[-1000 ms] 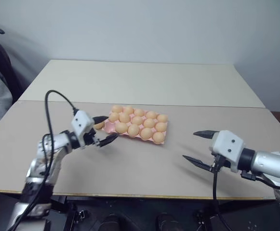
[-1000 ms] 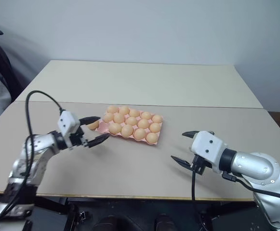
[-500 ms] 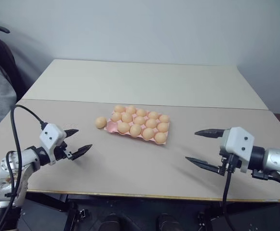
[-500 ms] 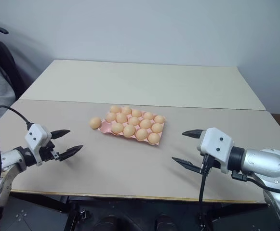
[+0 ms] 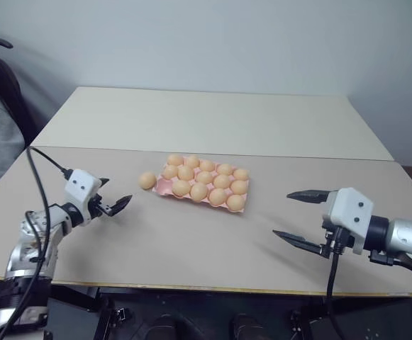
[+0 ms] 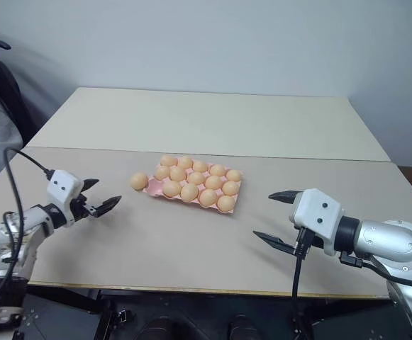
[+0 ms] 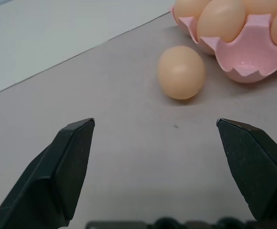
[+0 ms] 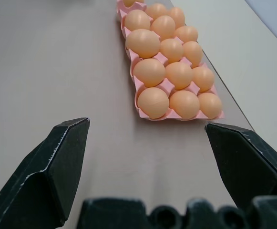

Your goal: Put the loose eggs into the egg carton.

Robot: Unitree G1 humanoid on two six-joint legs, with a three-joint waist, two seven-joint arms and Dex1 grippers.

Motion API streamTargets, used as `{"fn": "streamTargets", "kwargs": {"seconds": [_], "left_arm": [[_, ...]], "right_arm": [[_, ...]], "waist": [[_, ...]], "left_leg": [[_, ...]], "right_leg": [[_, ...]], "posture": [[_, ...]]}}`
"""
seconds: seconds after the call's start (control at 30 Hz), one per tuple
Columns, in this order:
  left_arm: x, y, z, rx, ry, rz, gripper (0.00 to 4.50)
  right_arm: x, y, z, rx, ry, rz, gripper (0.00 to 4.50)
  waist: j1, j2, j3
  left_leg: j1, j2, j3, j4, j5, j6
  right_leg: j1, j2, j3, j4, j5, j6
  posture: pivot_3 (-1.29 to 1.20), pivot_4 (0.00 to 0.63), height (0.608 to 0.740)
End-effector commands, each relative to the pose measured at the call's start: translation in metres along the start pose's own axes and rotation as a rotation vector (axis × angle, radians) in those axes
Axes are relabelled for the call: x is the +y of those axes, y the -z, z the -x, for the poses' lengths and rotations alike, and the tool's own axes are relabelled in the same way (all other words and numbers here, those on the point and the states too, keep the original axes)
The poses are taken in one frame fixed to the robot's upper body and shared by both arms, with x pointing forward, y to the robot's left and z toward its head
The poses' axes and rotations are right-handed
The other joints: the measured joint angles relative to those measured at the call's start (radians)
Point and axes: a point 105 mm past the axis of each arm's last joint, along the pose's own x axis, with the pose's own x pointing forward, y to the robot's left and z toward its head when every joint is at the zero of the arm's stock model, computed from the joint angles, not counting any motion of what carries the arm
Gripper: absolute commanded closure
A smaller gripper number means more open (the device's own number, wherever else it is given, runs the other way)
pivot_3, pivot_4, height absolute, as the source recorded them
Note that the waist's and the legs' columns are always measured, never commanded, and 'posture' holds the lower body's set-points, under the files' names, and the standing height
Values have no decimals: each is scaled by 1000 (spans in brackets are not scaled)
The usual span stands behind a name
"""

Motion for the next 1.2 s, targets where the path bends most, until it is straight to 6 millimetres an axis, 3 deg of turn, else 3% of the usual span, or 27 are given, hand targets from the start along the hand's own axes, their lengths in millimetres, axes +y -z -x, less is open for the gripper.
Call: {"fn": "streamTargets", "kwargs": {"seconds": [0.03, 0.6, 1.03, 1.13, 1.2], "left_arm": [[-1, -3, -13, -16, 31, -58, 46], [-13, 1, -66, -44, 72, -67, 46], [-16, -7, -86, -54, 54, -65, 46], [-16, -8, -87, -60, 56, -58, 580], [-16, -8, -87, -61, 58, -56, 1213]], "right_arm": [[0, -8, 0, -16, 11, 43, 0], [-6, -4, 5, 24, 66, 54, 0], [-9, -4, 2, 27, 78, 69, 0], [-8, -4, 2, 27, 79, 68, 0], [-9, -4, 2, 29, 79, 68, 0]], "waist": [[-1, 0, 0], [1, 0, 0], [2, -1, 0], [2, -1, 0], [1, -1, 0]], "left_leg": [[0, 0, 0, 0, 0, 0], [0, -1, 0, 1, 0, 0], [0, -1, 0, 1, 0, 0], [0, -1, 0, 1, 0, 0], [0, -1, 0, 1, 0, 0]], "right_leg": [[0, 0, 0, 0, 0, 0], [0, 0, 0, 1, 0, 0], [0, 0, 0, 1, 0, 1], [0, 0, 0, 1, 0, 1], [0, 0, 0, 1, 0, 1]], "posture": [[0, 150, 740], [0, 150, 740], [0, 150, 740], [0, 150, 740], [0, 150, 740]]}}
